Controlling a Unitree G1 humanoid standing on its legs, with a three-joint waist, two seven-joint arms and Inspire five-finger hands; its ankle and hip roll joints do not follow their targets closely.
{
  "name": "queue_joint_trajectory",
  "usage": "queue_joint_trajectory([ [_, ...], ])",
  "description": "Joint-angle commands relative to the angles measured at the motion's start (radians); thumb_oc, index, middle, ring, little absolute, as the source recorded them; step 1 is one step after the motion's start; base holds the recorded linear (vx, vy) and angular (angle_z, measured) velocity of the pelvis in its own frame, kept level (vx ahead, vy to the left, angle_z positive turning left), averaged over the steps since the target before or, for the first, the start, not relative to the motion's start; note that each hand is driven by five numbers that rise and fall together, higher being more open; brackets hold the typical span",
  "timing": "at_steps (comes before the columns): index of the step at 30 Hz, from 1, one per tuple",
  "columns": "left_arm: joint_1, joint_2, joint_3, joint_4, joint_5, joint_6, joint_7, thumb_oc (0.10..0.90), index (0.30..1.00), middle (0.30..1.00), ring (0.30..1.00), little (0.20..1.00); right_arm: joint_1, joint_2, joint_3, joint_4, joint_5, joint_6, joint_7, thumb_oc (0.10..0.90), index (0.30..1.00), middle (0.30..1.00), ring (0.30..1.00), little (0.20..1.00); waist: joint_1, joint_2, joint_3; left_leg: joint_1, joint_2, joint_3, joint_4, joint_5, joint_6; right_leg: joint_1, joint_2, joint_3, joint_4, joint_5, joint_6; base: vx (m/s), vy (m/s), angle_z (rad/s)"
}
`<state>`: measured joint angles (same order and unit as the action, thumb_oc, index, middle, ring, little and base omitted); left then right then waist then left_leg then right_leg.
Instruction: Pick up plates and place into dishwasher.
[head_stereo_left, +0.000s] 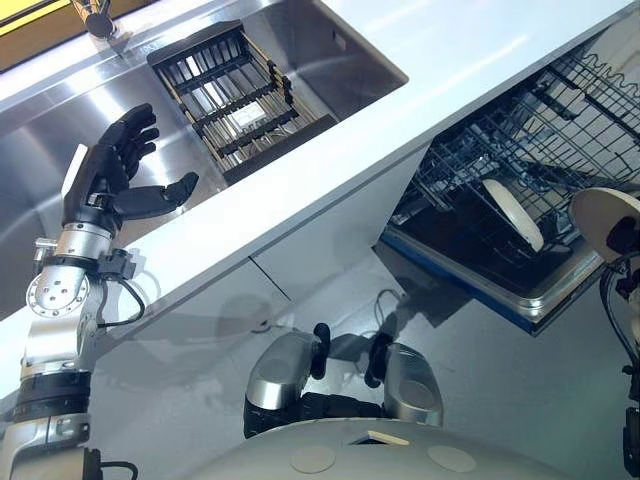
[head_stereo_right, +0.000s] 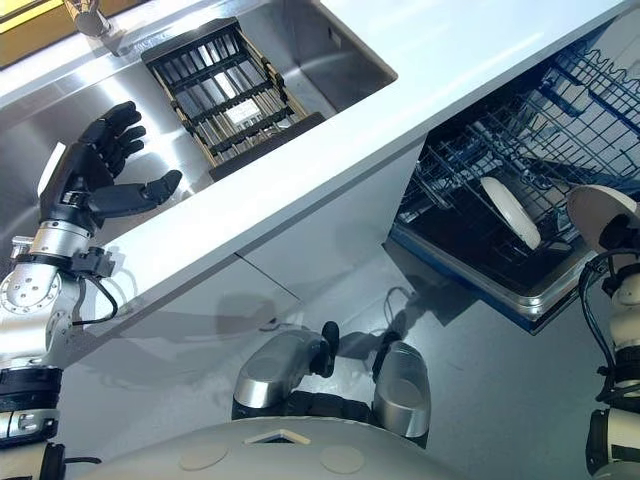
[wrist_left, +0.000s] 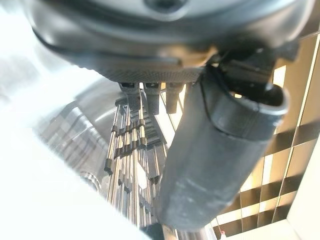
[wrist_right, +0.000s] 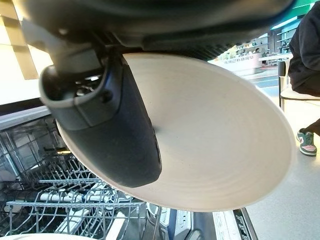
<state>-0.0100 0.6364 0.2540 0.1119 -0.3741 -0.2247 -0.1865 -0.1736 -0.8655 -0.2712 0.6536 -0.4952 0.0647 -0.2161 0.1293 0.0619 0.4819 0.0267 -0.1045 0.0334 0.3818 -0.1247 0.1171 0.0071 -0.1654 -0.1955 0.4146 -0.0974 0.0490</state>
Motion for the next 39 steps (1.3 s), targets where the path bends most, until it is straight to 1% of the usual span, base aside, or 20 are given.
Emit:
queue_joint_trajectory([
  [1, 0.102, 0.030, 0.082, -0.002, -0.060, -0.086, -0.001, 0.800, 0.900, 0.900, 0.900, 0.900, 0.004, -0.144, -0.046, -0.035, -0.044, -0.041, -0.034, 0.100, 0.300, 0.300, 0.300, 0.200, 0.026, 0.007, -0.212, -0.074, 0.007, -0.018, -0.085, 0.108, -0.013, -0.106, -0.012, 0.016, 0.139, 0.101, 0.025, 0.04, -0.017, 0.03],
  [3, 0.113, 0.042, 0.099, 0.004, -0.073, -0.070, -0.015, 0.800, 0.900, 0.900, 0.900, 0.900, 0.022, -0.144, -0.065, -0.041, -0.050, -0.052, -0.016, 0.100, 0.300, 0.300, 0.300, 0.200, 0.026, 0.002, -0.215, -0.069, 0.012, -0.016, -0.076, 0.104, -0.012, -0.099, -0.009, 0.017, 0.146, 0.100, 0.026, 0.04, -0.053, 0.03],
  [6, 0.120, 0.049, 0.116, 0.006, -0.072, -0.064, -0.030, 0.800, 0.900, 0.900, 0.900, 0.900, 0.042, -0.139, -0.080, -0.046, -0.048, -0.064, -0.008, 0.100, 0.300, 0.300, 0.300, 0.200, 0.030, -0.007, -0.213, -0.071, 0.018, -0.015, -0.067, 0.103, -0.012, -0.089, -0.002, 0.013, 0.141, 0.102, 0.028, 0.01, -0.069, 0.08],
  [15, 0.125, 0.084, 0.151, 0.004, -0.077, -0.057, -0.067, 0.800, 0.900, 0.900, 0.900, 0.900, 0.062, -0.118, -0.097, -0.040, -0.031, -0.087, 0.002, 0.100, 0.300, 0.300, 0.300, 0.200, 0.047, -0.030, -0.199, -0.094, 0.034, -0.015, -0.046, 0.101, -0.011, -0.086, 0.024, 0.009, 0.136, 0.116, 0.035, -0.04, -0.072, 0.04],
  [26, 0.122, 0.111, 0.158, -0.016, -0.099, -0.029, -0.067, 0.800, 0.900, 0.900, 0.900, 0.900, 0.059, -0.112, -0.108, -0.047, -0.024, -0.074, 0.028, 0.100, 0.300, 0.300, 0.300, 0.200, 0.052, -0.039, -0.191, -0.107, 0.046, -0.022, -0.048, 0.106, -0.019, -0.091, 0.044, 0.007, 0.125, 0.125, 0.048, -0.04, -0.034, 0.02],
  [28, 0.119, 0.122, 0.161, -0.026, -0.103, -0.015, -0.064, 0.800, 0.900, 0.900, 0.900, 0.900, 0.053, -0.114, -0.109, -0.055, -0.020, -0.072, 0.041, 0.100, 0.300, 0.300, 0.300, 0.200, 0.051, -0.040, -0.184, -0.111, 0.051, -0.025, -0.047, 0.107, -0.019, -0.100, 0.049, 0.010, 0.130, 0.125, 0.051, -0.06, -0.038, 0.03],
  [31, 0.110, 0.135, 0.153, -0.023, -0.116, -0.015, -0.060, 0.800, 0.900, 0.900, 0.900, 0.900, 0.037, -0.121, -0.103, -0.057, -0.016, -0.066, 0.045, 0.100, 0.300, 0.300, 0.300, 0.200, 0.051, -0.038, -0.175, -0.120, 0.053, -0.025, -0.042, 0.106, -0.020, -0.113, 0.053, 0.012, 0.137, 0.124, 0.053, -0.07, -0.021, 0.01],
  [34, 0.093, 0.152, 0.135, -0.029, -0.123, -0.018, -0.042, 0.800, 0.900, 0.900, 0.900, 0.900, 0.006, -0.132, -0.089, -0.065, 0.000, -0.046, 0.038, 0.100, 0.300, 0.300, 0.300, 0.200, 0.053, -0.037, -0.162, -0.144, 0.056, -0.029, -0.031, 0.106, -0.021, -0.135, 0.058, 0.012, 0.144, 0.120, 0.055, -0.09, -0.023, 0.02],
  [39, 0.063, 0.175, 0.124, -0.021, -0.137, -0.023, -0.043, 0.800, 0.900, 0.900, 0.900, 0.900, -0.032, -0.124, -0.071, -0.056, 0.024, -0.040, -0.003, 0.100, 0.300, 0.300, 0.300, 0.200, 0.057, -0.044, -0.158, -0.149, 0.061, -0.033, -0.044, 0.095, -0.019, -0.147, 0.075, 0.016, 0.146, 0.104, 0.057, -0.07, -0.037, 0.03],
])
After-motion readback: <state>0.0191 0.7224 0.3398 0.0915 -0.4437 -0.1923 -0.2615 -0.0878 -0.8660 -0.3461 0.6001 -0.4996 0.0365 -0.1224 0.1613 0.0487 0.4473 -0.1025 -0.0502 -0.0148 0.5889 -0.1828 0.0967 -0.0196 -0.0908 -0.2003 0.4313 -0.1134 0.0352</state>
